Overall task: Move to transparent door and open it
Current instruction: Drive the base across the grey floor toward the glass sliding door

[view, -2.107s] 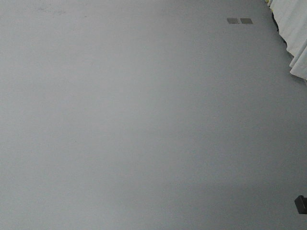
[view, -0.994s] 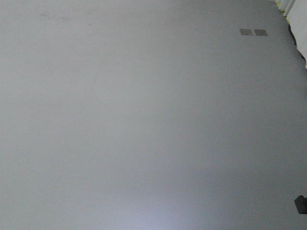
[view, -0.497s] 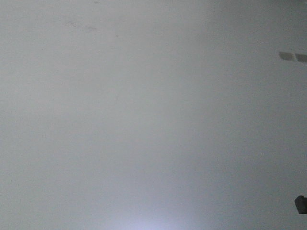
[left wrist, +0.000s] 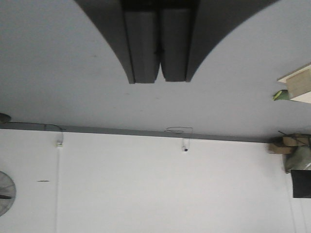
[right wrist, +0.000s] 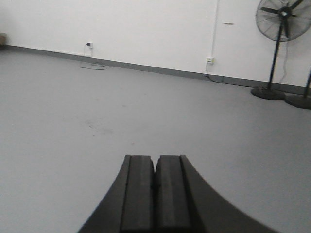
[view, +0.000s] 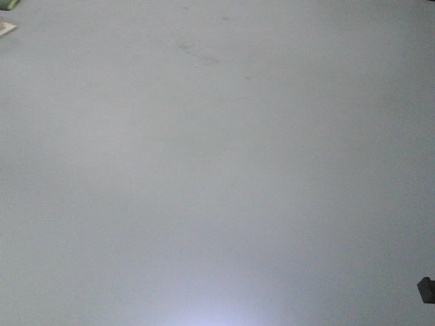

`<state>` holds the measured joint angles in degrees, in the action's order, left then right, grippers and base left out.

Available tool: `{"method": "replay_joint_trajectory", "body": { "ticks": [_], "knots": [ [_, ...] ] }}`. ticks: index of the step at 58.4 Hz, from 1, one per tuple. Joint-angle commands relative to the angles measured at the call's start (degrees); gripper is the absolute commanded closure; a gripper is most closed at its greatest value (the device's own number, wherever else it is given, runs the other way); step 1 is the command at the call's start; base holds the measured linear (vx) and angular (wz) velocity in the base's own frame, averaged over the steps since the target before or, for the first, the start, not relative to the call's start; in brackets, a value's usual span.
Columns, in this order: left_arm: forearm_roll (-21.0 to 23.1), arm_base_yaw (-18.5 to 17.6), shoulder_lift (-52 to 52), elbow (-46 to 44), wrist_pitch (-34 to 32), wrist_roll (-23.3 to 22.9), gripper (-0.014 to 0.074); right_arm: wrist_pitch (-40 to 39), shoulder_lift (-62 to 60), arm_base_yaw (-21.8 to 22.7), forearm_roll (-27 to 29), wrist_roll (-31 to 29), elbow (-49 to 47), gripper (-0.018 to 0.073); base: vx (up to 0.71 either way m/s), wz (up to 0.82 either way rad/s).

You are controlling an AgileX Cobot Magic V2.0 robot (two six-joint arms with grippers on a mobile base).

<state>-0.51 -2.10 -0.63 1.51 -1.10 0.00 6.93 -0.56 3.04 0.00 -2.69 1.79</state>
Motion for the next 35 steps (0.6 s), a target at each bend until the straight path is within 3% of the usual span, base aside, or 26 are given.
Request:
{"method": "replay_joint_trajectory", "body": {
  "ticks": [1, 35],
  "knots": [
    [0.08, -0.31, -0.19, 1.75, -4.71, -0.39, 0.0602, -4.79, -0.81, 0.24, 0.0, -0.3, 0.7, 0.0567, 0.68, 0.51],
    [0.08, -0.31, -0.19, 1.75, -4.71, -0.39, 0.0602, -4.79, -0.81, 0.24, 0.0, -0.3, 0.7, 0.0567, 0.71, 0.49]
  ]
}}
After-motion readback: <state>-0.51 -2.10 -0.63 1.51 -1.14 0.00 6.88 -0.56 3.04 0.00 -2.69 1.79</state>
